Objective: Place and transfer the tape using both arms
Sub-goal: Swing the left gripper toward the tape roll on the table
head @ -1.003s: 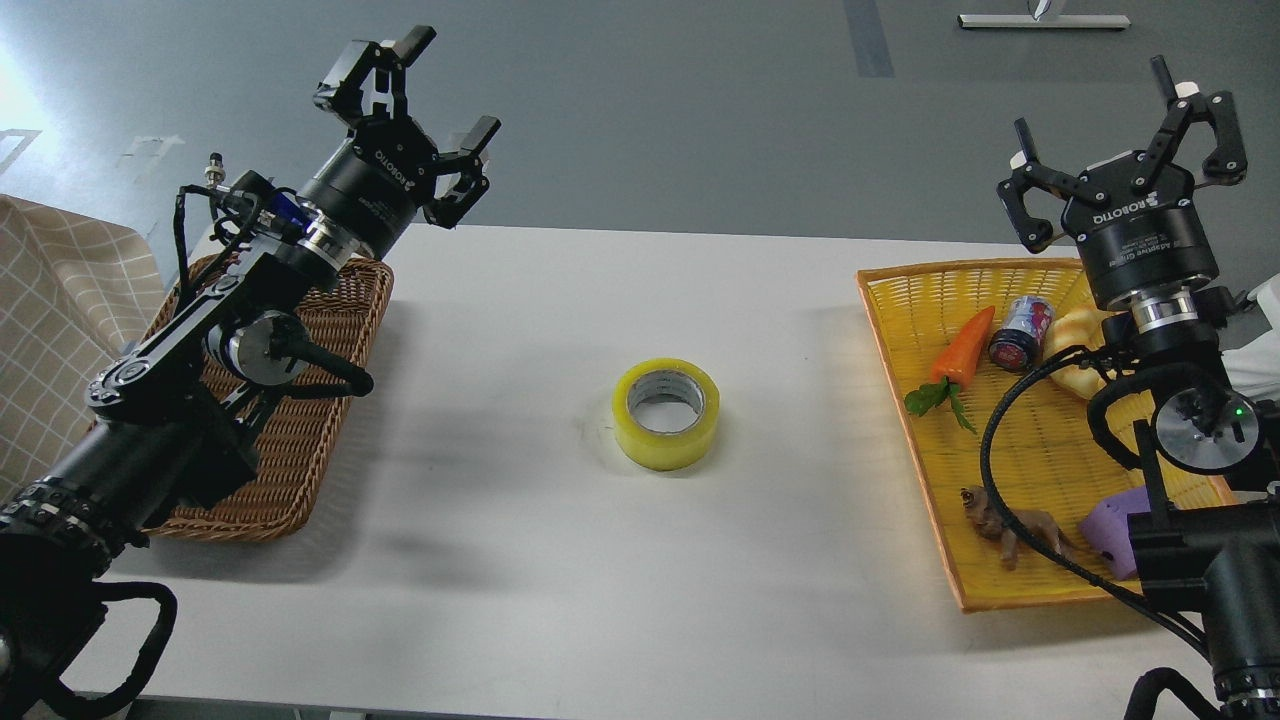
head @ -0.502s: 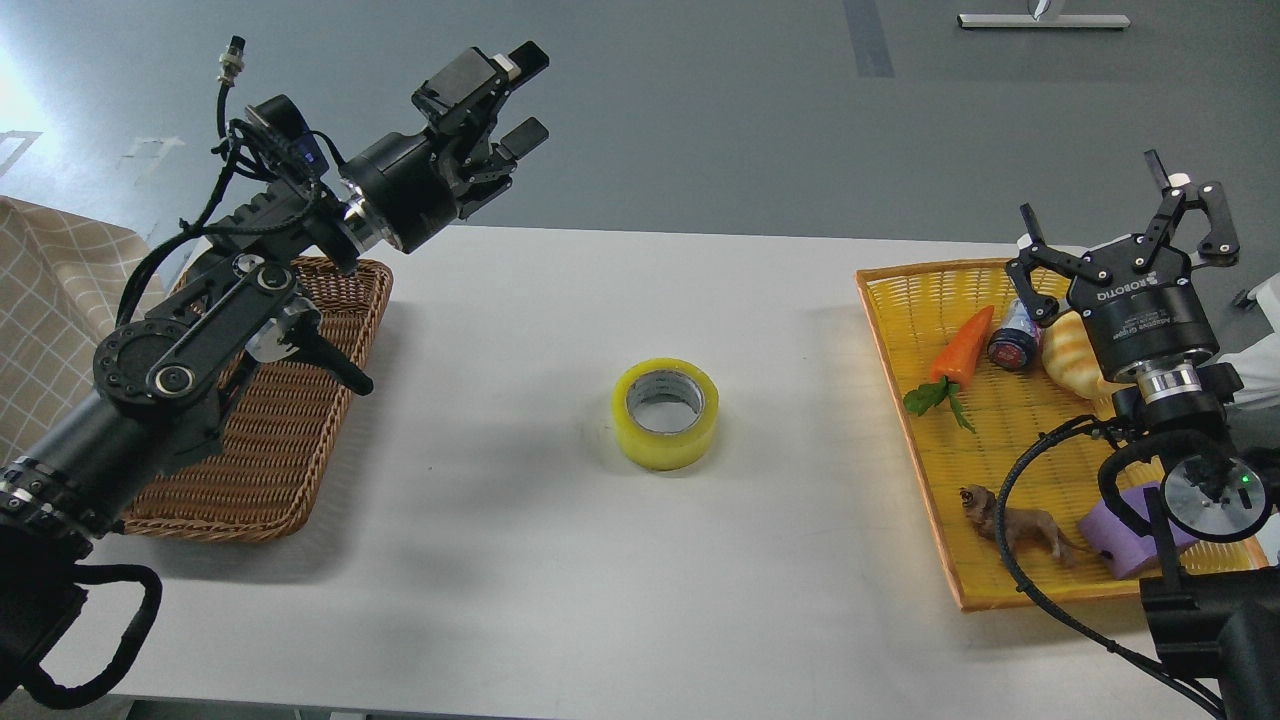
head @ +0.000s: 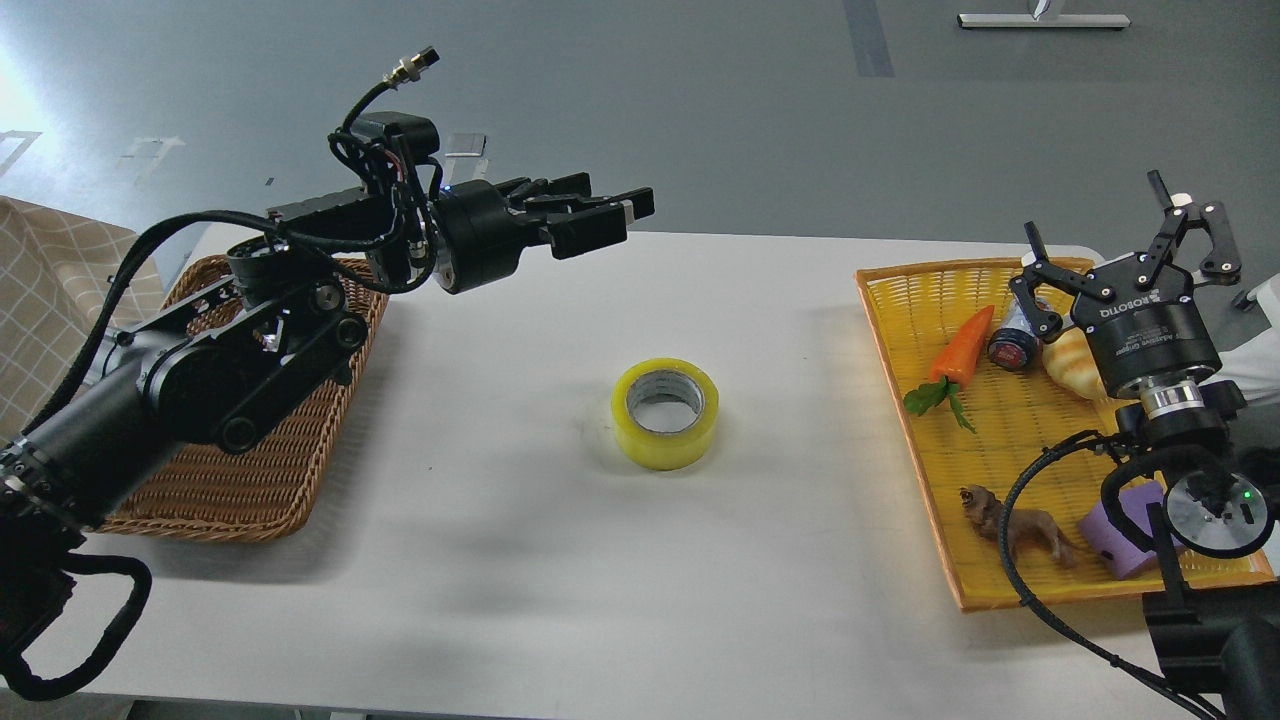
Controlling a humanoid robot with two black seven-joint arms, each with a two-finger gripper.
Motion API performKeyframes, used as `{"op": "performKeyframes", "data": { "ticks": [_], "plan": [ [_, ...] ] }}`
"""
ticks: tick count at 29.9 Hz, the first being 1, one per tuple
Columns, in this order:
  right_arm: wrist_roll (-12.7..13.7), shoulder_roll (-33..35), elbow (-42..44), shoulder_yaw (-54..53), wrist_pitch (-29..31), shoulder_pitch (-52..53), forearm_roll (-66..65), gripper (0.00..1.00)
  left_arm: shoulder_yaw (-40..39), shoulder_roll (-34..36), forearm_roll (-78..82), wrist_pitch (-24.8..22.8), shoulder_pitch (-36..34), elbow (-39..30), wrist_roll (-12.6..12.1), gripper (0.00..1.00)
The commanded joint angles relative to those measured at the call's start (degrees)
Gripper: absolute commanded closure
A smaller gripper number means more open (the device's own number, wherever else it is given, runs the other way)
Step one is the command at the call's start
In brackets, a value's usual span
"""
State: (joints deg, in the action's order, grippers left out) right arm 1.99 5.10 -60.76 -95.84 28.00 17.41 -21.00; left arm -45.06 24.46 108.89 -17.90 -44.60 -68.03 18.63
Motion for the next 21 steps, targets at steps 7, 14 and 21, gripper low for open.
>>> {"op": "performKeyframes", "data": {
  "ticks": [7,14,21],
  "plan": [
    [-0.1,-0.1,-0.1,-0.1,0.0,0.0,0.0,0.00,0.2,-0.1,8.3,0.5,-0.7,0.0,-3.7,0.02],
    [-0.1,-0.3,0.0,0.0,0.0,0.0,0.0,0.00,3.8,0.2,8.4,0.2,-0.4,-3.2,-7.5,0.02],
    [-0.2,-0.2,0.0,0.0,0.0,-0.1,0.0,0.00,9.8,1.4,8.7,0.0,-0.8,-4.7,-11.8,0.02]
  ]
}}
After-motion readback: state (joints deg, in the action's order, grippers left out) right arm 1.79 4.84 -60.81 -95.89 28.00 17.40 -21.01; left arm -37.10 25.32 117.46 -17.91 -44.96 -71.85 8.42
